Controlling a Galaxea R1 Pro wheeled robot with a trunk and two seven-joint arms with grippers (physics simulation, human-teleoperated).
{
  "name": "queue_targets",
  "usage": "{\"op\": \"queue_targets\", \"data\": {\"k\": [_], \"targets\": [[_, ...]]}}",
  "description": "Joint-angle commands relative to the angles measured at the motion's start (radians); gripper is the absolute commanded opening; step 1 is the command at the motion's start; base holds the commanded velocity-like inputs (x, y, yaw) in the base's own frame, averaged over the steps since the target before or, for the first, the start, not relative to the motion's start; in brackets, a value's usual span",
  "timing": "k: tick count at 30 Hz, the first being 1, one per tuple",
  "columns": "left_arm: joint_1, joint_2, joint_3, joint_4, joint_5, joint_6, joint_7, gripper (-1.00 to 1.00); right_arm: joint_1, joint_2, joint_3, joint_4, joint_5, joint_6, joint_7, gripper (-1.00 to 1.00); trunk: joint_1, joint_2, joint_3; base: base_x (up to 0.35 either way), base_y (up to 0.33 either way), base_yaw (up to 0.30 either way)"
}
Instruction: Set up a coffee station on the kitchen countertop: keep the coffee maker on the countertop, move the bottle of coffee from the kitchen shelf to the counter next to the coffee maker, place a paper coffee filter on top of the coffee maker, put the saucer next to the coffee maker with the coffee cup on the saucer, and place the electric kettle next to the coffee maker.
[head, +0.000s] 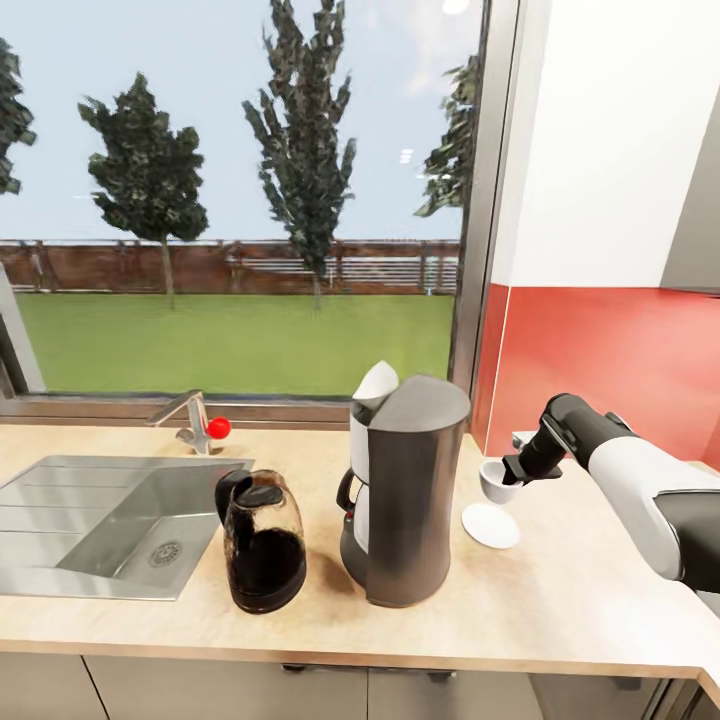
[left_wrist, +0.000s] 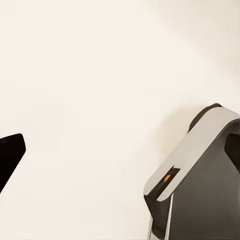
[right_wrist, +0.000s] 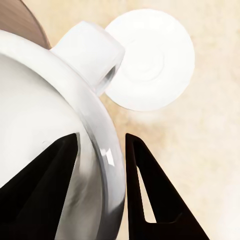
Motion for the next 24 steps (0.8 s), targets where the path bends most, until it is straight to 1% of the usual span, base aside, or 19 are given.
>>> {"op": "queue_targets", "data": {"k": [1, 24], "targets": [[0.001, 0.000, 0.008, -0.001, 0.001, 0.000, -0.007, 1.00, 0.000, -0.001, 0.008, -0.002, 0.001, 0.002, 0.008, -1.00, 0.004, -0.008, -0.003, 0.000, 0.000, 0.000], [0.001, 0.000, 0.008, -0.001, 0.002, 0.000, -0.007, 1.00, 0.000, -0.005, 0.009, -0.002, 0.001, -0.001, 0.008, -1.00, 0.092, -0.169, -0.075, 0.000, 0.000, 0.000]]}}
